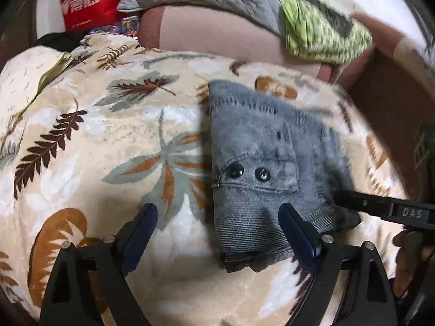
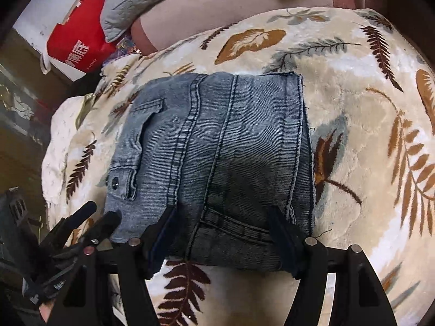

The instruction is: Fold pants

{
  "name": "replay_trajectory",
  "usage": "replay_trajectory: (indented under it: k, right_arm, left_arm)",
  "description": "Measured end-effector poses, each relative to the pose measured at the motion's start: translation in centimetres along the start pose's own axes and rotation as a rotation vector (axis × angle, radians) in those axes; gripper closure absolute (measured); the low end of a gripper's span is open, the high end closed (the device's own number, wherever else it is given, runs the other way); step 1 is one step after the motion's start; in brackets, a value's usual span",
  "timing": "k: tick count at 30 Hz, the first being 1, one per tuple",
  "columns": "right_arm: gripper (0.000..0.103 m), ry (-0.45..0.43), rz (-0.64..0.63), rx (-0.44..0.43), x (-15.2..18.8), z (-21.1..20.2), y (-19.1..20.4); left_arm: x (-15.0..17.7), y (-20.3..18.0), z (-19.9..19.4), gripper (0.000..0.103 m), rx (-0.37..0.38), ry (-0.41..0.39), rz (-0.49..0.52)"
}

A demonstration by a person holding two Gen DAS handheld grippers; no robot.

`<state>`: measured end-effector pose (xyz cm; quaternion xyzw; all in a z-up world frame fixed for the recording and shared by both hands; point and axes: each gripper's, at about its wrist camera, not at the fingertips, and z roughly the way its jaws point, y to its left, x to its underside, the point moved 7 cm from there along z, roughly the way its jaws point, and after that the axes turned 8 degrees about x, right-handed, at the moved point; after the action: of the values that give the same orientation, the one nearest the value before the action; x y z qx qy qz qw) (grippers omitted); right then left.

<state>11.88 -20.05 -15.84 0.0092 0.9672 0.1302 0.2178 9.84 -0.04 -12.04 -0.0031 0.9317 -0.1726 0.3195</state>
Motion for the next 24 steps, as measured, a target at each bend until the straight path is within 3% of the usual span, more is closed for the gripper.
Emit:
replay_trajectory:
  k: [5, 11, 16, 19, 24]
  right_arm:
    - [0.032, -0.054, 0.089, -0.005, -0.5, -2.1, -3.3]
    - [0.032, -0.041, 0.186, 0.007, -0.6, -1.9, -6.6]
    - [0.032, -0.087, 0.189, -0.027, -4.4, -2.1, -5.2]
    - [0.032, -0.093, 0.147, -0.106, -6.8, -2.0, -2.4]
    - [0.032, -0.048, -0.048, -0.004, -11.2, 0.0, 2.8]
  left_arm:
    - [-0.5, 1.4, -0.3, 0.013, 0.034, -0.001, -0.064]
    - [0.3, 1.1, 0.6, 0.013, 0.034, 0.027, -0.061]
    - [0.9, -0.1, 0.9, 0.013, 0.03, 0.031, -0.014]
    - [0.7, -0.1, 0.9, 0.013, 0.029, 0.028, -0.005]
    - [0.6, 0.6, 0.8, 0.013, 0.055, 0.025, -0.037]
